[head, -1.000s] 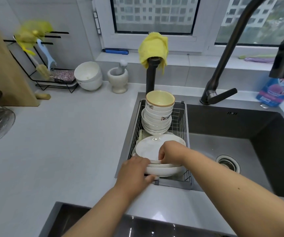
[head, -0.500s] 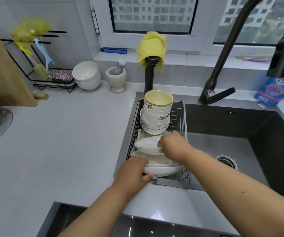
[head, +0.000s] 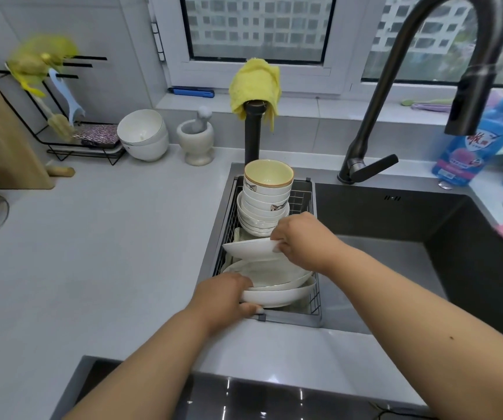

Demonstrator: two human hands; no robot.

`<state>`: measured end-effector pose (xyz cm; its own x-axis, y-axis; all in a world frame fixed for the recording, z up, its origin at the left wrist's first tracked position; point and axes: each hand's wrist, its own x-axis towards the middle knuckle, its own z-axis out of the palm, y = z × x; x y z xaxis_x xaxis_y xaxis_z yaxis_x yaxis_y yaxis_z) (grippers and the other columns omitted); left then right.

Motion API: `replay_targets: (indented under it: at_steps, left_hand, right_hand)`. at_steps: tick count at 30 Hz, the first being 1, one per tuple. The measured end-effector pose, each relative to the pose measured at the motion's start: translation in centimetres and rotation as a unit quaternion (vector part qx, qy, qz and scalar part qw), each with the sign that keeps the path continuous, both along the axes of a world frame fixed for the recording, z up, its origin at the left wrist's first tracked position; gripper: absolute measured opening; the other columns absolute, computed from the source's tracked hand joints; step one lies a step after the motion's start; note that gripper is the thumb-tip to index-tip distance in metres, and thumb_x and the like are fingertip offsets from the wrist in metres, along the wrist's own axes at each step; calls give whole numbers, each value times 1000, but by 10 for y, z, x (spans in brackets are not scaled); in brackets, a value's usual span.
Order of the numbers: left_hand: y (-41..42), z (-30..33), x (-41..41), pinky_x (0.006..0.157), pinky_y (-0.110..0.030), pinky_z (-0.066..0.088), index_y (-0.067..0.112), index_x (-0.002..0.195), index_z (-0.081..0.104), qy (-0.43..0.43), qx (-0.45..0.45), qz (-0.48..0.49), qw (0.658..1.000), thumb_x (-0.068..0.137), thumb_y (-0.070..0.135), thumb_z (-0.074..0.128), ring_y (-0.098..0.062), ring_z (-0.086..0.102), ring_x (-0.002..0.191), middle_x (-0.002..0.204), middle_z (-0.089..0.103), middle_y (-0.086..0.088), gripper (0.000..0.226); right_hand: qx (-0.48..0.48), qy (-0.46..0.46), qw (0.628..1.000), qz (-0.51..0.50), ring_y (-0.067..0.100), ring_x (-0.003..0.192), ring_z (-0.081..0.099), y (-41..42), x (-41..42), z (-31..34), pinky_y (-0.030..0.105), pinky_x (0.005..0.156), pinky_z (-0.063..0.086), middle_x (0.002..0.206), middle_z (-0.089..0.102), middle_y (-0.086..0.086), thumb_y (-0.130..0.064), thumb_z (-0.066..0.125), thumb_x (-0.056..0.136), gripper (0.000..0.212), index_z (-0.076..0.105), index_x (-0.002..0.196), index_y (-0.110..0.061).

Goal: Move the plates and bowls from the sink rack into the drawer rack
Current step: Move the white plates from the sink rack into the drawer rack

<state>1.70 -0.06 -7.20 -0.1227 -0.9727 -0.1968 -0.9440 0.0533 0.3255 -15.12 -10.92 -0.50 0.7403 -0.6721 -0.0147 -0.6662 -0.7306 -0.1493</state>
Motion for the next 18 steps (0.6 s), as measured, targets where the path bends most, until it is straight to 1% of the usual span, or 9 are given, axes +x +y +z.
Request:
replay_targets:
  at_steps: [2, 4, 6, 8, 10, 12, 14, 16, 18]
  left_hand:
    - [-3, 2, 1, 64, -27, 34, 29, 93, 57, -6, 18, -11, 1000, 80, 56, 63, -14, 57, 99, 105, 62, 10, 30]
    - [-6, 3, 2, 66, -27, 38, 31, 96, 60, -5, 42, -15, 999, 79, 57, 64, -14, 58, 99, 104, 64, 11, 31]
    - [-8, 3, 3, 70, -27, 43, 32, 97, 61, 4, 69, -13, 998, 78, 55, 66, -14, 59, 98, 102, 65, 12, 31]
    - [-8, 5, 2, 77, -29, 49, 30, 100, 62, 25, 89, -8, 996, 78, 52, 67, -14, 59, 97, 101, 64, 12, 31]
    - [-8, 6, 0, 81, -32, 50, 28, 104, 63, 37, 100, -3, 994, 79, 49, 69, -15, 59, 98, 104, 65, 10, 34]
    - [-6, 5, -1, 84, -33, 50, 27, 109, 64, 47, 101, 9, 994, 78, 48, 71, -15, 60, 100, 108, 66, 8, 38]
    - [-3, 5, -2, 88, -33, 49, 27, 116, 61, 57, 92, 23, 994, 75, 48, 74, -15, 59, 105, 115, 65, 7, 47]
    - [0, 6, -3, 96, -30, 45, 26, 130, 54, 68, 81, 44, 993, 73, 48, 76, -15, 55, 117, 130, 58, 6, 65]
    - [5, 8, -2, 103, -28, 39, 23, 140, 45, 85, 86, 77, 990, 70, 47, 79, -16, 48, 126, 140, 50, 4, 82]
  right_hand:
    - [-10, -8, 1000, 5, 23, 78, 51, 2, -3, 7, 31, 75, 36, 76, 48, -4, -22, 58, 88, 16, 58, 73, -15]
    - [-16, -22, 1000, 8, 20, 75, 45, 5, -7, 14, 30, 73, 33, 76, 47, -4, -22, 58, 88, 16, 56, 72, -18]
    - [-19, -41, 999, 6, 18, 73, 40, 8, -11, 20, 28, 71, 28, 75, 45, -5, -20, 60, 87, 19, 51, 70, -21]
    - [-23, -55, 998, -1, 17, 72, 39, 10, -14, 24, 27, 71, 27, 74, 44, -5, -19, 61, 86, 22, 47, 69, -21]
    - [-25, -60, 998, -8, 17, 72, 40, 12, -17, 26, 29, 71, 32, 75, 49, -3, -20, 61, 86, 19, 54, 70, -14]
    - [-31, -66, 997, -12, 16, 75, 45, 13, -21, 26, 30, 75, 40, 80, 59, 0, -21, 61, 87, 15, 67, 81, -9]
    - [-38, -74, 996, -11, 18, 78, 51, 16, -25, 28, 31, 78, 42, 84, 63, 2, -22, 60, 87, 16, 70, 87, -9]
    - [-46, -79, 996, -13, 20, 82, 55, 19, -29, 31, 34, 81, 43, 86, 64, 2, -23, 60, 87, 17, 70, 89, -9]
    - [-53, -84, 995, -14, 20, 83, 55, 23, -33, 34, 34, 83, 42, 88, 64, 2, -23, 60, 88, 17, 70, 90, -9]
